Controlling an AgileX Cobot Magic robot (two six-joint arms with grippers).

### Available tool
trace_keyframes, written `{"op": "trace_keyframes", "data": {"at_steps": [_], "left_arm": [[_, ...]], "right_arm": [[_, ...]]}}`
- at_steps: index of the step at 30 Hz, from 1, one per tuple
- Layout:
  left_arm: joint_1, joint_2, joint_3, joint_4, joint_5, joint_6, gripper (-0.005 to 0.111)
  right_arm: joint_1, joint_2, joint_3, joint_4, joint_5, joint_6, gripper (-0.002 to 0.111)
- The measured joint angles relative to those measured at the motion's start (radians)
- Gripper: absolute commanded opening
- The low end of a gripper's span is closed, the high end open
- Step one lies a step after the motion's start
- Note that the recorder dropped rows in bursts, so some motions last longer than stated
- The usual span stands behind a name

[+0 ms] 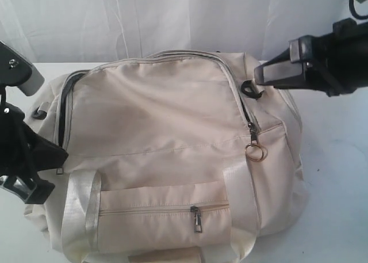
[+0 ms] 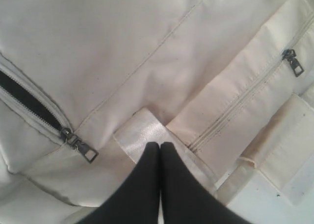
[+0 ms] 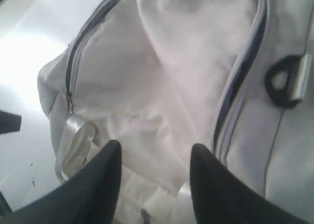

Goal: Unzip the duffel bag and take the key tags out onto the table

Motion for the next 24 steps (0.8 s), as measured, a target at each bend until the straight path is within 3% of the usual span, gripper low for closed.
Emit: {"op": "trace_keyframes", "data": {"at_steps": [8,14,16,22,24], "left_arm": [[0.000,0.000,-0.012,-0.013,0.007,0.000,0.000],[0.000,0.000,-0.012,-0.026,0.005,0.000,0.000],[0.000,0.000,-0.012,-0.028,0.001,0.000,0.000],[0.000,0.000,-0.012,-0.029,-0.001,0.000,0.000],[0.000,0.000,-0.012,-0.029,-0.004,0.000,0.000]], "right_arm": [[0.082,0.171,-0.204,-0.012,-0.036,-0.033,0.039],[0.202,0.307,-0.319,-0.206,-0.051,-0.005,0.040],[0.241,0.347,-0.345,-0.293,-0.053,0.036,0.045],[0.301,0.422,-0.360,-0.436,-0.068,0.107,0.076],[0.306,0.437,-0.360,-0.456,-0.083,0.107,0.078]]}}
